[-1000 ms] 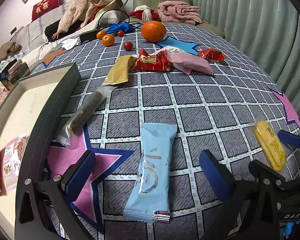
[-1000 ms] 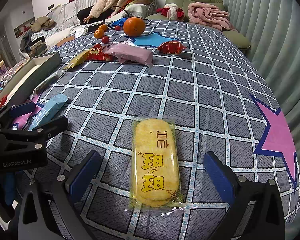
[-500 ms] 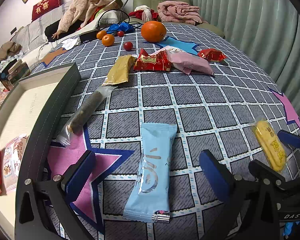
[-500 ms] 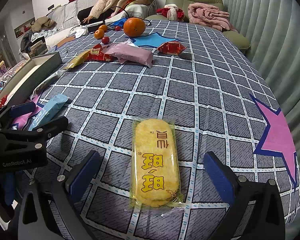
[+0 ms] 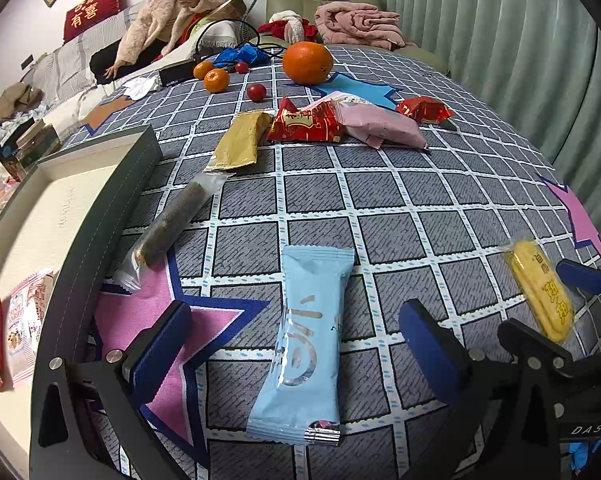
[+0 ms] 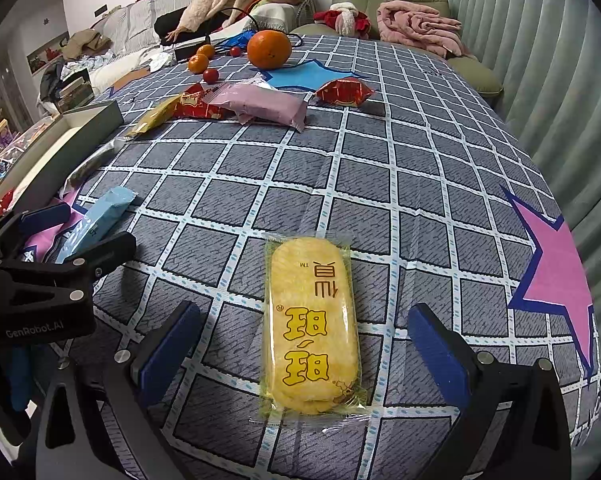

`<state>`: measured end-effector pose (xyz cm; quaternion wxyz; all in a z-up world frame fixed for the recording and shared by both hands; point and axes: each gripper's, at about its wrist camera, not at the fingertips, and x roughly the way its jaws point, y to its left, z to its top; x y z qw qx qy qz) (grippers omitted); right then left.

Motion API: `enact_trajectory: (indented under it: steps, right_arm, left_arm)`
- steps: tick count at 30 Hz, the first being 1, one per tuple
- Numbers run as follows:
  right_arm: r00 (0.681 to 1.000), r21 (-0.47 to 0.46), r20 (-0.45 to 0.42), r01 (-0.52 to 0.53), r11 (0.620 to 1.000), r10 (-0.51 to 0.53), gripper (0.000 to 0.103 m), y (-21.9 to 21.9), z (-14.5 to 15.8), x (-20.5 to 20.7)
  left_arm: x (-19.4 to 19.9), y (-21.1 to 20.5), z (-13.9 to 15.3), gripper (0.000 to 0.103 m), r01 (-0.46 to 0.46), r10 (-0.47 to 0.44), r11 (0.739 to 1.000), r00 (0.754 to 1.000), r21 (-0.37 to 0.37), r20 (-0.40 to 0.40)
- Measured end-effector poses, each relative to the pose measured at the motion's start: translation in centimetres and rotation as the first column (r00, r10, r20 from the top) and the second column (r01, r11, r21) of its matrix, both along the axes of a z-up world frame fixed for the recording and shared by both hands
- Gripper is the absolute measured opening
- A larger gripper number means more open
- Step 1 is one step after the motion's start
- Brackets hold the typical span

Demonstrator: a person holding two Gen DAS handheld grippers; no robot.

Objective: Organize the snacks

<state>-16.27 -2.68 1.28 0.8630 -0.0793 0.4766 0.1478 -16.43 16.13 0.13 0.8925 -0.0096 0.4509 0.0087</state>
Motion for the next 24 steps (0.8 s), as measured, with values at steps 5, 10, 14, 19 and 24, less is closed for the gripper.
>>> enact_trajectory:
  steps: [5,10,14,19,24]
  right_arm:
    - [1.000,-0.002,-0.009,-0.019,1.000,0.019,0.103,0.2,-0.1,0.5]
    - [0.997,-0.017,-0.073,-0.037,0.999,0.036,0.103,0.3,-0.1,1.4]
    - [0.994,-0.023,-0.103,-0.048,0.999,0.045,0.099,0.3,0.1,1.9]
    - [0.995,-0.007,-0.090,-0.052,0.999,0.051,0.038,-0.3,1.1,1.7]
    - [0.990,0.110,-0.130,-0.030,0.994,0.045,0.038,-1.6,1.3,1.0]
  left_arm:
    - [0.0,0.0,0.0,0.103,0.000,0.000,1.000,1.000,0.000,-0.001]
    - [0.2,-0.1,0.1,0.103,0.000,0.000,1.000,1.000,0.004,-0.025]
    - [0.7,-0.8,0.7,0.092,0.047,-0.046,0.999,0.995,0.007,-0.094]
    - [0.4,-2.4,1.5,0.031,0.127,-0.127,0.992,0.984,-0.007,-0.126]
    - [-0.7,-2.3,2.1,0.025,0.132,-0.138,0.990,0.980,-0.054,-0.145]
